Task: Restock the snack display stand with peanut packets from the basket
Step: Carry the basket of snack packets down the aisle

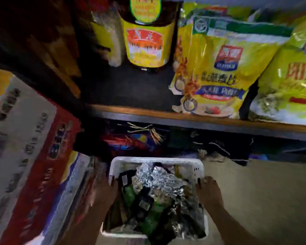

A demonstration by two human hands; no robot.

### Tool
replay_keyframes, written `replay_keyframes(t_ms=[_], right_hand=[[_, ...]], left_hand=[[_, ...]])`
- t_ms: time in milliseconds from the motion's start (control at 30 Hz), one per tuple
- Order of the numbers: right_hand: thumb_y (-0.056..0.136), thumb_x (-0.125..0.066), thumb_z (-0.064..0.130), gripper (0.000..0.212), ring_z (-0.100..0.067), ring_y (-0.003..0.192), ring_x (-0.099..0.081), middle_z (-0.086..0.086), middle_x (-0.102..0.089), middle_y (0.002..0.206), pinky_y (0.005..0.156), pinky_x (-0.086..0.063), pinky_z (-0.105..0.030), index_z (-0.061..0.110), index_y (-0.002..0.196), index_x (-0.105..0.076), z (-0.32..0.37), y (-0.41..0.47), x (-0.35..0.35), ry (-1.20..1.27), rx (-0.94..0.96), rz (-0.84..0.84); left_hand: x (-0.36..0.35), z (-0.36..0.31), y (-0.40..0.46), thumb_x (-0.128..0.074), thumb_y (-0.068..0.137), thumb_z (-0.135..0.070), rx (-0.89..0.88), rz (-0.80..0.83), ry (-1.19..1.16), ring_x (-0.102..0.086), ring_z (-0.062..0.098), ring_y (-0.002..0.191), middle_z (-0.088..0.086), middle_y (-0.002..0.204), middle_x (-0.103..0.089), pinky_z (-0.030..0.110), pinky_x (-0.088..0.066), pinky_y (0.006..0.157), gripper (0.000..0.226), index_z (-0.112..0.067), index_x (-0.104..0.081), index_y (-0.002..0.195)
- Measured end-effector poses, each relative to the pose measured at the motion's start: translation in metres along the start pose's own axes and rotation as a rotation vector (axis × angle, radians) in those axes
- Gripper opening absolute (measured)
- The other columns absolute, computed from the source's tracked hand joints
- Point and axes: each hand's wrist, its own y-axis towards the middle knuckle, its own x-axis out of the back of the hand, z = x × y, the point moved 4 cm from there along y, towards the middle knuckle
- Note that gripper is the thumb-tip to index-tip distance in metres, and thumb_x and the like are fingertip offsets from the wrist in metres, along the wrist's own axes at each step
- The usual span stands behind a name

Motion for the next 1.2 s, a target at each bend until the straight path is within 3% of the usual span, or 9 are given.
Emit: replay_keyframes(t_ms=[133,200,300,400,500,600,900,1067,1200], right_hand=[[0.093,-0.049,0.030,0.029,-0.039,0.083,-0.063,-0.019,-0.061,0.083,0.073,-0.048,-0.038,0.001,0.088,-0.054,-0.023,0.016,-0.025,0.239,-0.237,-0.042],[0.091,-0.052,0.032,0.035,-0.032,0.064,-0.059,-0.014,-0.057,0.063,0.063,-0.045,-0.036,0.008,0.066,-0.051,-0.031,0.018,-0.039,0.326,-0.271,0.002],[0.089,-0.054,0.033,0.040,-0.024,0.051,-0.046,-0.008,-0.050,0.052,0.055,-0.037,-0.031,0.014,0.054,-0.047,-0.038,0.016,-0.044,0.408,-0.295,0.001],[0.089,-0.054,0.035,0.041,-0.020,0.045,-0.040,-0.006,-0.046,0.048,0.049,-0.031,-0.026,0.015,0.054,-0.046,-0.036,0.013,-0.041,0.456,-0.298,0.011],[0.089,-0.054,0.034,0.040,-0.020,0.044,-0.040,-0.006,-0.046,0.048,0.047,-0.031,-0.025,0.013,0.055,-0.046,-0.040,0.017,-0.044,0.469,-0.307,0.011],[0.089,-0.054,0.033,0.038,-0.020,0.044,-0.042,-0.007,-0.048,0.049,0.047,-0.034,-0.026,0.014,0.056,-0.046,-0.045,0.016,-0.049,0.455,-0.307,-0.011],[0.090,-0.053,0.034,0.044,-0.021,0.047,-0.042,-0.008,-0.046,0.048,0.052,-0.036,-0.031,0.012,0.052,-0.047,-0.069,-0.037,-0.018,0.523,-0.367,-0.122],[0.092,-0.050,0.036,0.040,-0.025,0.051,-0.051,-0.012,-0.053,0.054,0.053,-0.041,-0.030,0.010,0.061,-0.053,-0.089,-0.122,0.058,0.587,-0.459,-0.213],[0.089,-0.053,0.035,0.034,-0.028,0.056,-0.052,-0.012,-0.054,0.060,0.057,-0.043,-0.034,0.009,0.068,-0.056,-0.126,-0.184,0.128,0.728,-0.562,-0.286]], left_hand=[[-0.007,0.011,0.003,-0.045,0.091,-0.043,0.135,0.052,-0.089,-0.052,0.022,0.094,0.012,0.111,-0.060,0.027,-0.035,0.078,0.044,-0.008,-0.055,0.115],[-0.003,0.008,-0.004,-0.055,0.090,-0.033,0.132,-0.043,-0.108,-0.046,0.018,0.064,0.005,0.072,-0.051,0.024,-0.033,0.055,0.027,-0.007,-0.049,0.084],[0.003,-0.004,-0.014,-0.061,0.087,-0.025,0.077,-0.136,-0.086,-0.037,0.015,0.050,0.000,0.056,-0.034,0.025,-0.023,0.044,0.033,-0.011,-0.037,0.069],[0.008,-0.010,-0.025,-0.061,0.084,-0.040,0.073,-0.083,-0.329,-0.038,0.017,0.048,0.000,0.053,-0.033,0.028,-0.030,0.048,0.040,-0.017,-0.035,0.064],[0.009,-0.006,-0.029,-0.043,0.094,-0.042,0.147,-0.005,-0.557,-0.047,0.017,0.057,0.001,0.062,-0.048,0.024,-0.042,0.052,0.033,-0.016,-0.056,0.078],[0.003,-0.003,-0.021,-0.052,0.094,-0.026,0.052,-0.022,-0.300,-0.050,0.018,0.062,0.000,0.068,-0.050,0.024,-0.039,0.051,0.017,-0.011,-0.055,0.101],[0.022,-0.032,-0.058,-0.058,0.089,-0.028,-0.162,-0.103,-0.044,-0.040,0.011,0.041,-0.001,0.047,-0.037,0.021,-0.023,0.039,0.032,-0.010,-0.044,0.066],[0.063,-0.117,-0.121,-0.060,0.088,-0.032,-0.269,0.009,0.016,-0.045,0.014,0.048,0.001,0.052,-0.041,0.033,-0.037,0.052,0.038,-0.024,-0.036,0.060],[0.075,-0.206,-0.173,-0.056,0.089,-0.034,-0.376,0.081,0.142,-0.063,0.033,0.077,0.017,0.075,-0.064,0.033,-0.040,0.064,0.030,-0.005,-0.062,0.082]])
